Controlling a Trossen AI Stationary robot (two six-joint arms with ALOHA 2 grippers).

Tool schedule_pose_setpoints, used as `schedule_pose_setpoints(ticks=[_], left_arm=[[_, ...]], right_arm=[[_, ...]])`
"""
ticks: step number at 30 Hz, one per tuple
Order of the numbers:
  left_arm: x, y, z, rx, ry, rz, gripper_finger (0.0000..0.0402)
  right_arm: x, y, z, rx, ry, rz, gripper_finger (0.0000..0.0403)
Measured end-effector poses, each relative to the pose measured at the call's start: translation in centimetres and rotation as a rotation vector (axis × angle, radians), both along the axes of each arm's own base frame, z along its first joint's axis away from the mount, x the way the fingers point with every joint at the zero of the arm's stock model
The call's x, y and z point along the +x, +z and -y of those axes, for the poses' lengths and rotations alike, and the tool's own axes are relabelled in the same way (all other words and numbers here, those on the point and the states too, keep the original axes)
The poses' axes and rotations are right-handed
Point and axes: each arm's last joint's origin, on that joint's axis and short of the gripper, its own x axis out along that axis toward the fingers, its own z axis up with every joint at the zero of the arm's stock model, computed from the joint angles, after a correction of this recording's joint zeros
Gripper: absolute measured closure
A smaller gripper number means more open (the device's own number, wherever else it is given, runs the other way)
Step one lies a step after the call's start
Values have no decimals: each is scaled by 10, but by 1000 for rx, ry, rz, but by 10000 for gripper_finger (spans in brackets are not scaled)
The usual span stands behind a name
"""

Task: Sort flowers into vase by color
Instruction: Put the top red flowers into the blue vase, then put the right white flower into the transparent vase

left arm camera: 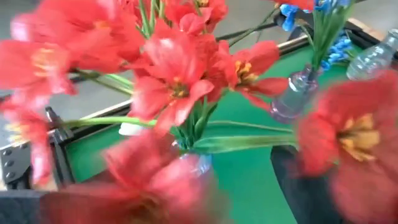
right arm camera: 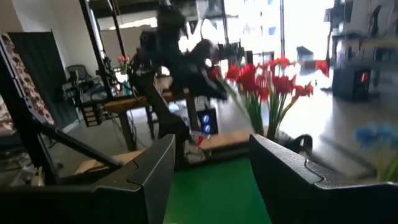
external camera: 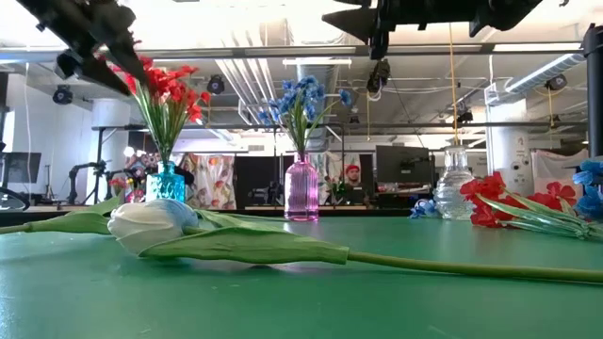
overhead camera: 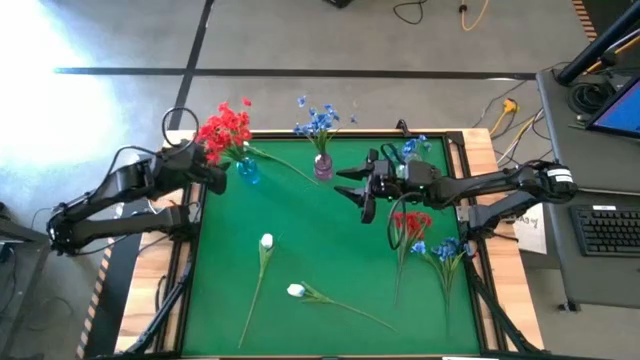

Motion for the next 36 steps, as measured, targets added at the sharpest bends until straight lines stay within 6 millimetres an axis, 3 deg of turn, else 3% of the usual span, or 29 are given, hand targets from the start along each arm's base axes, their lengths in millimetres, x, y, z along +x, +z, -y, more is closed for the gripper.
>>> schedule_pose_setpoints(ticks=[5,10,15,21,26,36], left_arm=[[-16,25,6,-28,11,2,121],[-24,48,11,-14,-28,88,121],[-21,55,12,41,-153,138,121],[-16,66,12,158,-254,190,121],[-5,68,11,205,-364,232,123],[33,45,8,232,-506,255,140]], right_arm=[[1,-4,0,103,7,-127,206],[0,5,-3,249,-16,-429,206],[-7,14,-7,398,-80,-703,206],[-14,30,-15,527,-129,-797,207],[-27,25,-17,669,-239,-928,207],[-61,9,-15,793,-489,-1244,205]])
